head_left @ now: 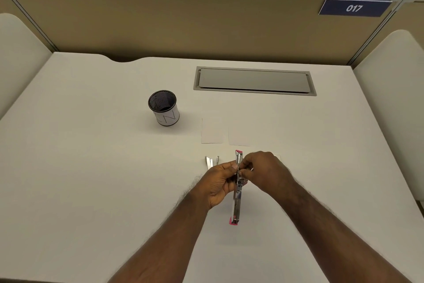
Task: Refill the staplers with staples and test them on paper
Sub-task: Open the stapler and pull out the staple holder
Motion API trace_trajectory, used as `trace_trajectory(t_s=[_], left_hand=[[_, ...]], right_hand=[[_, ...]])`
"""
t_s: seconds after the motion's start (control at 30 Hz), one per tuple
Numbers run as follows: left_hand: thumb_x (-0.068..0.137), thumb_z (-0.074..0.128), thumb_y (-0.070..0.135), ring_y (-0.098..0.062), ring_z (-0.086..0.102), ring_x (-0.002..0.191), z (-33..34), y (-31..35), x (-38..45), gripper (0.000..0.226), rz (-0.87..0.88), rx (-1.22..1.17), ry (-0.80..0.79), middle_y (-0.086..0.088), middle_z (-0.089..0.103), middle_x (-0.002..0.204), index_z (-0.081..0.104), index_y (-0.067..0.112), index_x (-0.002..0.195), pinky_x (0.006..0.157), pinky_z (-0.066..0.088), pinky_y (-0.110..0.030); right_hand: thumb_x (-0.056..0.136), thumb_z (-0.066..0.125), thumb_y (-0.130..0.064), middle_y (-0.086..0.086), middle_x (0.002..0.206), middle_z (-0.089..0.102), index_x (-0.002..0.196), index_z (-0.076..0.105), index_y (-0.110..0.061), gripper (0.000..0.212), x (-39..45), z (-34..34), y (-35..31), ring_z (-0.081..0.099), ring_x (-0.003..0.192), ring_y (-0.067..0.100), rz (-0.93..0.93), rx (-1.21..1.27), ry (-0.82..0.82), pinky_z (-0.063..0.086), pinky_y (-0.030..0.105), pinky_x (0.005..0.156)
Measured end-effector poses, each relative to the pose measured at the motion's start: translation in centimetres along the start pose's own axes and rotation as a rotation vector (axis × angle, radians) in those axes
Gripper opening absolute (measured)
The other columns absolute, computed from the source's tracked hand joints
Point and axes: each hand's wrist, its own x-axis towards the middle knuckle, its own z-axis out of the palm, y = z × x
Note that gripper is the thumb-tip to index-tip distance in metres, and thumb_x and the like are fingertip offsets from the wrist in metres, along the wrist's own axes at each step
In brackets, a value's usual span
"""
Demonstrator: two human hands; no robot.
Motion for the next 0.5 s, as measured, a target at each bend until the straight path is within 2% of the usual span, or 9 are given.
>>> trace_trajectory(t_s=[0.23, 0.37, 0.5], left_hand=[[0.098, 0.049, 0.006, -0.023, 0.070, 0.077, 0.1, -0.8, 0.5, 0.023, -0.036, 0.032, 0.032, -0.017, 0.071, 0.093, 0.066, -0.003, 0.111, 0.074, 0.060, -0.035], [0.098, 0.050, 0.006, -0.023, 0.071, 0.078, 0.0, -1.3, 0.4, 0.022, -0.052, 0.037, 0.036, -0.016, 0.073, 0.093, 0.068, -0.002, 0.107, 0.074, 0.061, -0.035], [0.098, 0.050, 0.004, -0.026, 0.070, 0.084, -0.1, -1.4, 0.3, 0.022, -0.045, 0.008, 0.039, -0.019, 0.072, 0.098, 0.069, -0.002, 0.106, 0.075, 0.061, -0.036]], right_hand=[[0.073, 0.068, -0.022, -0.009, 0.074, 0.071, 0.067, 0.070, -0.029, 0.010, 0.5, -0.2, -0.2, 0.063, 0.068, 0.011, 0.084, -0.095, -0.065, 0.045, 0.022, 0.060], [0.070, 0.067, -0.020, -0.008, 0.069, 0.069, 0.062, 0.068, -0.027, 0.011, 0.5, -0.1, 0.0, 0.062, 0.066, 0.011, 0.057, -0.096, -0.123, 0.051, 0.024, 0.062], [0.072, 0.068, -0.022, -0.006, 0.071, 0.068, 0.061, 0.063, -0.025, 0.012, 0.5, 0.1, 0.4, 0.061, 0.067, 0.012, -0.009, -0.040, -0.161, 0.051, 0.027, 0.062]])
